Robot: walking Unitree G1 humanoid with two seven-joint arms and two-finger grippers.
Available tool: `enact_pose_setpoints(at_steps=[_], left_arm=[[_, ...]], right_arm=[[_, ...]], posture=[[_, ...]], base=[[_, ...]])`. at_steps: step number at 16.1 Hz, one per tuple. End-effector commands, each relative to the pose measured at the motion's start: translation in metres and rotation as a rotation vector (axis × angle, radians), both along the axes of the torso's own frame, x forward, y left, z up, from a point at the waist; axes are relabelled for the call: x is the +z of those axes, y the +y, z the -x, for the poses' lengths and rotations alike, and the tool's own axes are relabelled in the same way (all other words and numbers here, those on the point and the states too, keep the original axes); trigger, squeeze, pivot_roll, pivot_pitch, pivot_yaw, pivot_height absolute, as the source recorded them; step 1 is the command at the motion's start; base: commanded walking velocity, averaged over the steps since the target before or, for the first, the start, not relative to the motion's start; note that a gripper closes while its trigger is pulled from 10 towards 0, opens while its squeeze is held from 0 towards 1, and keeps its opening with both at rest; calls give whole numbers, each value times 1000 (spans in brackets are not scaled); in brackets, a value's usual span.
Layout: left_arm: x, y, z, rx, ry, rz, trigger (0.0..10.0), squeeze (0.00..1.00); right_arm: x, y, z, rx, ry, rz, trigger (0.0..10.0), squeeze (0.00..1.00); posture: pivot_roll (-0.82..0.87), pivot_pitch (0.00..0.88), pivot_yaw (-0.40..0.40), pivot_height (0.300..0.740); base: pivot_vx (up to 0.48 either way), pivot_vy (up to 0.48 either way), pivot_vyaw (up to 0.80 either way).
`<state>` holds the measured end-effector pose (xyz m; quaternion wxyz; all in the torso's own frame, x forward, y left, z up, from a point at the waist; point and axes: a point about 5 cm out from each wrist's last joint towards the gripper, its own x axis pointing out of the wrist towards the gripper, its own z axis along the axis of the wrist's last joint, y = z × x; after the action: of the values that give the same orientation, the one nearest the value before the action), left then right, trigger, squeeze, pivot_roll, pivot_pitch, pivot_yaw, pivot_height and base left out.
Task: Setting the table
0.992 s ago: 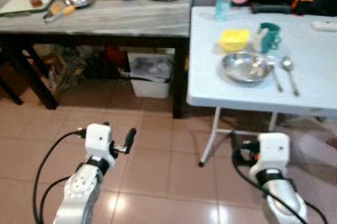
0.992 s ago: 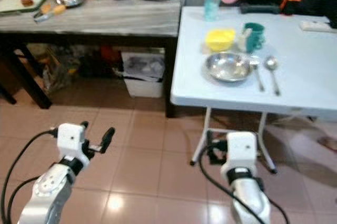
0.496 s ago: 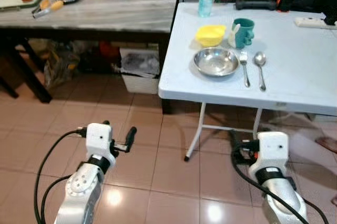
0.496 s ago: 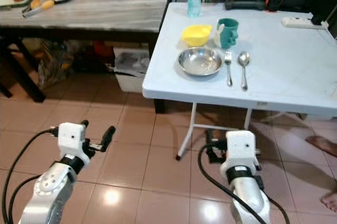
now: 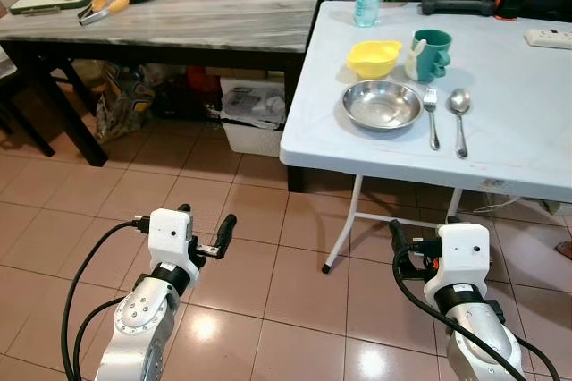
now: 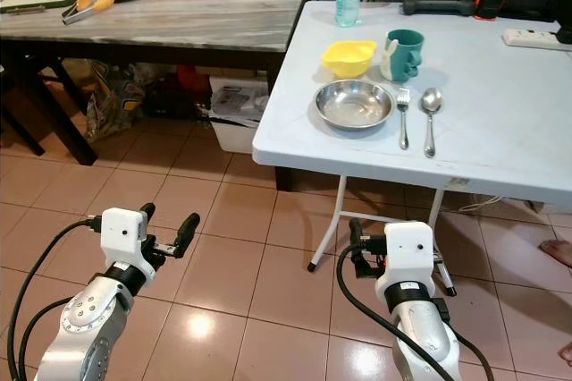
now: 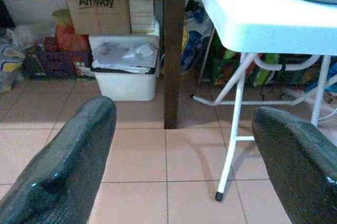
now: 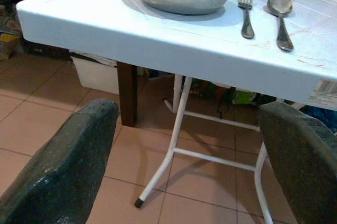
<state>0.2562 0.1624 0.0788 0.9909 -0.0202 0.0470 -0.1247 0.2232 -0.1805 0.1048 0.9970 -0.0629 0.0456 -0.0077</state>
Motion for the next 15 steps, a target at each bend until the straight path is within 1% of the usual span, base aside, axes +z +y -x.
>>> enact_pose_setpoints(at_steps=[1,2,4,10,15], left_arm=[[3,3,-1,-1,-14,-1,10000,0],[3,3,-1,-3,-14,1,10000,0],[4,2,-3,-13,-19,10,10000,0],[4,1,-3,-27,-23,17,10000,0],[4,0,-3,-30,-25,16,10000,0]], right_arm=[[1,-1,0,-2,-5,-8,10000,0],[1,-1,0,-1,-4,-6,10000,0],[1,-1,-1,-1,-5,-6,10000,0],[1,-1,-2,-3,-8,-9,10000,0],[3,0,-3,-4,-21,-5,10000,0]], posture=[[-59,83,49,740],[-59,83,49,740],[-59,79,49,740],[-57,83,50,740],[-58,80,53,740]], base=[[0,0,0],[0,0,0],[244,0,-409],[296,0,-511],[317,0,0]])
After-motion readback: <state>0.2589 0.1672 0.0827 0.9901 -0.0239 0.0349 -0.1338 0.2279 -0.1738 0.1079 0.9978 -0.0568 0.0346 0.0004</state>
